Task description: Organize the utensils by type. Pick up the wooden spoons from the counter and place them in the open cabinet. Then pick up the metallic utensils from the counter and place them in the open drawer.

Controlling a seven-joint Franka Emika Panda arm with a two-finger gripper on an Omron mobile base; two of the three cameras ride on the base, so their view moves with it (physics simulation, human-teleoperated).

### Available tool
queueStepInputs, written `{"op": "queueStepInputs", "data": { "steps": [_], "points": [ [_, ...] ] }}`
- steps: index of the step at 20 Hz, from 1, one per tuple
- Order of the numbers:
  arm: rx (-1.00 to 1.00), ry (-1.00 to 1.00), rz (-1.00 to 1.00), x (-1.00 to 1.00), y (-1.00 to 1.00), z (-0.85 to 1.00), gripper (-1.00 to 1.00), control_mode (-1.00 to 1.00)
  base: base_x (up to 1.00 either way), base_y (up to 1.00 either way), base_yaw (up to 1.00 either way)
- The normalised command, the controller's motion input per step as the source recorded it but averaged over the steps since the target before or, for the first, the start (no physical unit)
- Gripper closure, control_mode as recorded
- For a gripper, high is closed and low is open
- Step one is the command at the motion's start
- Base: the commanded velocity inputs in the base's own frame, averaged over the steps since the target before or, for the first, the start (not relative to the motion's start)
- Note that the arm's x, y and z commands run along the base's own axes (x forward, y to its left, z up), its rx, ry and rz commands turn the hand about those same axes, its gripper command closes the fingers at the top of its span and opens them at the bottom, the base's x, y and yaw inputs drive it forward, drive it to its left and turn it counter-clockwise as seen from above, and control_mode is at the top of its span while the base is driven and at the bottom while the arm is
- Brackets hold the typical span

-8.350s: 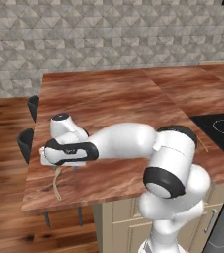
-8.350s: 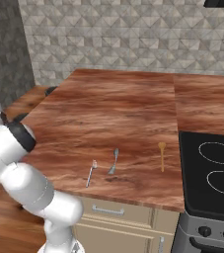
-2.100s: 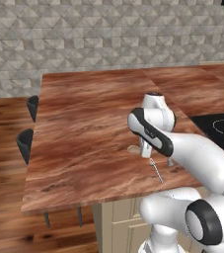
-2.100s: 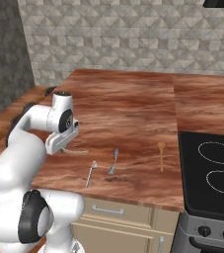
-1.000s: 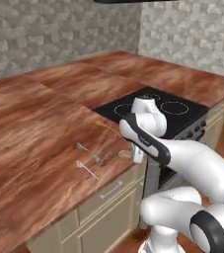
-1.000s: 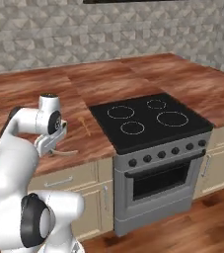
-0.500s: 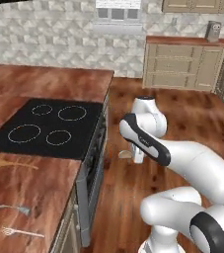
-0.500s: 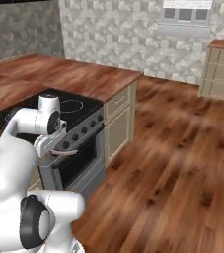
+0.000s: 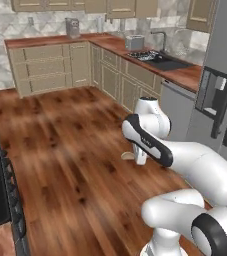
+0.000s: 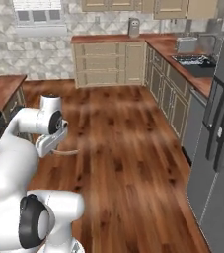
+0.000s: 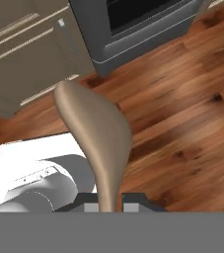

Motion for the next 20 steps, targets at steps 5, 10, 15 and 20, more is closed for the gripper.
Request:
{"op": "queueStepInputs", "data": {
  "steps": [5, 10, 15, 20],
  "points": [
    [0.0, 0.0, 0.0, 0.0, 0.0, 0.0, 1.0, 1.0, 0.28, 0.17, -0.4],
    [0.0, 0.0, 0.0, 0.0, 0.0, 0.0, 1.0, 1.0, 0.32, 0.24, -0.26],
    [0.0, 0.0, 0.0, 0.0, 0.0, 0.0, 1.0, 1.0, 0.59, 0.28, -0.02],
    [0.0, 0.0, 0.0, 0.0, 0.0, 0.0, 1.0, 1.0, 0.81, 0.26, -0.19]
  ]
}}
